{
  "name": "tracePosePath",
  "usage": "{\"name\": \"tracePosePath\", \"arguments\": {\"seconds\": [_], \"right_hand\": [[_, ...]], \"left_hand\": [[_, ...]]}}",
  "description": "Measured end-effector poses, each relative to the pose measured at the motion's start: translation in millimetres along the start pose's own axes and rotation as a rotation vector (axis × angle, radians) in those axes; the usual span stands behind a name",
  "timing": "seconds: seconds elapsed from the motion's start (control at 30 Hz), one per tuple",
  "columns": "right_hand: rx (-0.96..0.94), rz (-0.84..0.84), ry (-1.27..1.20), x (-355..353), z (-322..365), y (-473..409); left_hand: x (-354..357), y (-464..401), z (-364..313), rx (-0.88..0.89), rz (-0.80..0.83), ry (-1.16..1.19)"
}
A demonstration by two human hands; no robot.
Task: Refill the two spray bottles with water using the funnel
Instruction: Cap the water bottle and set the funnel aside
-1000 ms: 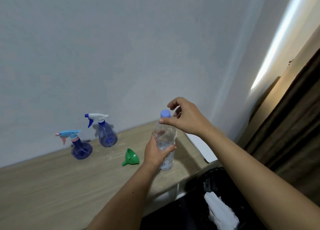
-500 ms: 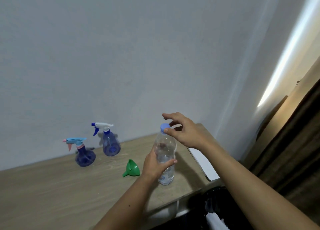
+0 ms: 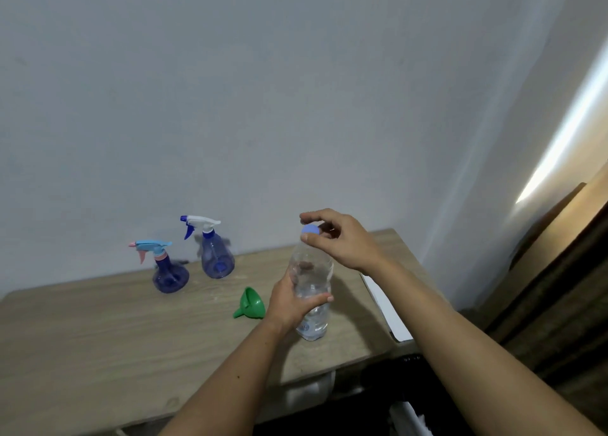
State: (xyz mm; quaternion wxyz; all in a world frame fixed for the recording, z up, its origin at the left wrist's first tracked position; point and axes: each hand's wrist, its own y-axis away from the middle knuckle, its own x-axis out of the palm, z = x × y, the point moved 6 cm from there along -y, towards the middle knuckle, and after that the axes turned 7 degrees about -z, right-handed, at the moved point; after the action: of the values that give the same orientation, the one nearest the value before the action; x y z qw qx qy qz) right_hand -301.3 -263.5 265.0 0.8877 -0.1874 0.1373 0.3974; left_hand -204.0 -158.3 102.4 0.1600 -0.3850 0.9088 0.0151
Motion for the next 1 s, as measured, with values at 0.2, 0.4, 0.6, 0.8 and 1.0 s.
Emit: {"name": "tracePosePath", "arguments": {"seconds": [0.2, 0.4, 0.6, 0.8, 1.0], "right_hand": [[-0.014, 0.018, 0.010, -4, -3, -5], [-0.028, -0.052, 0.005, 1, -13, -1], [-0.104, 0.103, -0.024, -3, -7, -1], [-0.235, 0.007, 0.045, 3, 0, 6], [-0.220, 0.006, 0.020, 1, -6, 9]], "left_hand": [[1, 1, -1, 0.008, -0.024, -0.030], [3, 7, -3, -0.015, -0.031, -0.035], [2, 10, -2, -0.048, -0.073, -0.021], [2, 11, -1, -0.055, -0.094, -0.043], [6, 14, -5, -0.055, -0.087, -0.035]]}}
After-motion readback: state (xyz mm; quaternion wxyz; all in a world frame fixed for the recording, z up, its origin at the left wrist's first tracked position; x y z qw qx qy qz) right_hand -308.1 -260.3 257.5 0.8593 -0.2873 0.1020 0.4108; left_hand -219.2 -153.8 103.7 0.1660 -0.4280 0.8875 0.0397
